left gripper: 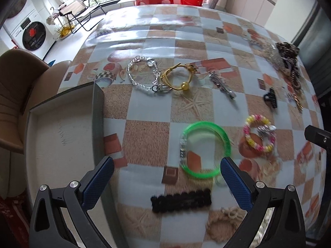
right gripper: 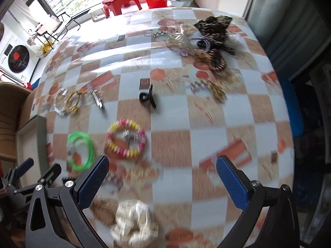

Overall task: Organize jewelry
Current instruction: 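Grasp the green bangle with the left tool while the right tool grasps the black claw clip, then carry the green bangle into the white tray with left tool while right drops the claw clip there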

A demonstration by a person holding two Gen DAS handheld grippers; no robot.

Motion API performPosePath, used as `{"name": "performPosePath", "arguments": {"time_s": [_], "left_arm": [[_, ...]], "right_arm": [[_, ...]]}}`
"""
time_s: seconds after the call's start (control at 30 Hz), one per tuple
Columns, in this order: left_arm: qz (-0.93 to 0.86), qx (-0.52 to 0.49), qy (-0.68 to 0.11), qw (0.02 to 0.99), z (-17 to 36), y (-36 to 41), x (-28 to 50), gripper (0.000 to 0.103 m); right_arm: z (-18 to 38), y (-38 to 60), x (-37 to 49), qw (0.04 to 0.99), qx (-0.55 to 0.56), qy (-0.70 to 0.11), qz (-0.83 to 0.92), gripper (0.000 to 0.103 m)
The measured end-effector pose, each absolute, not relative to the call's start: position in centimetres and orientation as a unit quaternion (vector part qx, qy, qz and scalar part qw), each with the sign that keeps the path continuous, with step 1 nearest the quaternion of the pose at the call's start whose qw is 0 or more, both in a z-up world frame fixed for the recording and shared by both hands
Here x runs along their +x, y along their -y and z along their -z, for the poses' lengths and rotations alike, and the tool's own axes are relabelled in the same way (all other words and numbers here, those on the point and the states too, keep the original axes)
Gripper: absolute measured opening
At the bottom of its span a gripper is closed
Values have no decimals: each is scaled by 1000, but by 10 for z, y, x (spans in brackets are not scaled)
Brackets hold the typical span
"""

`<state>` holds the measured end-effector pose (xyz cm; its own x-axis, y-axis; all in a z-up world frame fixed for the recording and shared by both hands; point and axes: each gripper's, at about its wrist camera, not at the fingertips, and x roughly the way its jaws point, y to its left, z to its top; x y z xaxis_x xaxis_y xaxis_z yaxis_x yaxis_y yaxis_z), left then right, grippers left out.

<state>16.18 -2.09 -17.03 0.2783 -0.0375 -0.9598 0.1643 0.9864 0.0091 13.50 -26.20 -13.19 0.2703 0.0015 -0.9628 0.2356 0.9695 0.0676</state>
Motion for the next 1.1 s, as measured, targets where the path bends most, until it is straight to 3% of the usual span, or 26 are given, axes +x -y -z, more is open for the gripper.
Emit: {"name": "performPosePath", "arguments": {"time_s": [0.03,0.17,0.27,0.43,0.53,0.73,0.77,0.9,0.93,0.97,1.1], "left_arm": [[59,49,-602,795,177,21,166,92],[53,41,-618,784,201,22,177,91],[61,44,-619,782,209,27,180,80],[66,49,-619,781,216,32,182,78],[73,48,-617,782,215,36,184,72],[81,50,-614,784,213,42,184,58],[81,50,-613,784,212,42,184,57],[82,46,-609,787,209,43,180,31],[82,45,-609,788,207,43,178,17],[84,42,-609,787,207,42,179,13],[88,30,-608,789,203,38,180,13]], "right_arm": [[138,263,142,791,96,-600,72,99],[157,264,169,791,89,-602,61,91],[167,264,185,794,90,-599,51,84],[184,260,208,795,79,-600,41,69],[192,256,217,795,73,-601,34,60],[198,245,225,800,46,-598,32,34],[198,243,225,800,44,-597,30,26],[198,241,225,803,42,-594,26,25],[198,241,225,803,43,-595,25,25],[197,242,223,802,45,-595,24,25],[192,247,214,804,57,-592,18,25]]}}
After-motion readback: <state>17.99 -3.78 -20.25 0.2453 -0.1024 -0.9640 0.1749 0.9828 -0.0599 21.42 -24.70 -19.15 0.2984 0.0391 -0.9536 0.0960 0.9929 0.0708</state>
